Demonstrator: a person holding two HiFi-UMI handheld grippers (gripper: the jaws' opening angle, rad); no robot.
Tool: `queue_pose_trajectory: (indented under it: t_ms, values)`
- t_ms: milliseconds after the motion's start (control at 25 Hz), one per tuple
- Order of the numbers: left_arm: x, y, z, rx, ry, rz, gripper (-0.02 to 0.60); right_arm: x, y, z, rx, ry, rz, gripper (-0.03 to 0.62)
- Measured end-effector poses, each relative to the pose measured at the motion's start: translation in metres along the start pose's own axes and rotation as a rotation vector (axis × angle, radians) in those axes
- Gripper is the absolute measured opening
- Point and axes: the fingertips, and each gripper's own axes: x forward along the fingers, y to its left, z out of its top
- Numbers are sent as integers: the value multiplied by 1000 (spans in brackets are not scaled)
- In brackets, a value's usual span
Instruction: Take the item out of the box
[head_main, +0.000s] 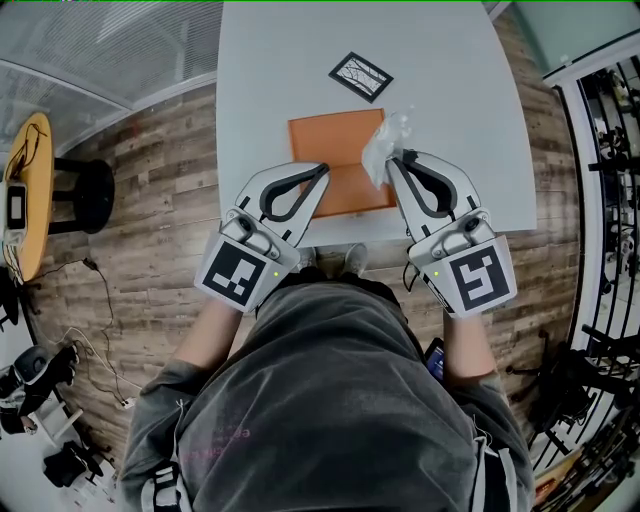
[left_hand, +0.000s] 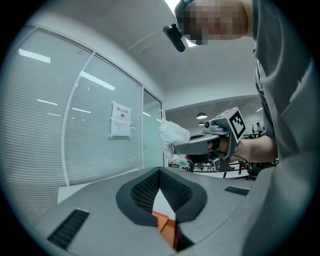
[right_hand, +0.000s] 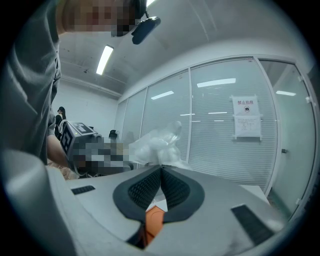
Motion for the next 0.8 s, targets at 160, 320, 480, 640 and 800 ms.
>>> queue_pose_trajectory:
  t_ms: [160, 320, 480, 640, 800]
  values:
    - [-1, 0, -1, 0, 1, 0, 9, 1, 2, -1, 4, 1, 6, 6]
    - [-2, 1, 1, -2, -4, 2, 9, 2, 4, 0, 5, -1, 10, 6]
    - [0, 0, 0, -2, 0, -1, 9, 2, 4, -1, 6, 2, 15, 6]
    - [1, -2, 0, -1, 0, -1, 9, 0, 4, -2, 6, 3, 18, 6]
    - [1, -1, -3, -4, 2, 0, 9, 2, 5, -4, 7, 1, 23, 6]
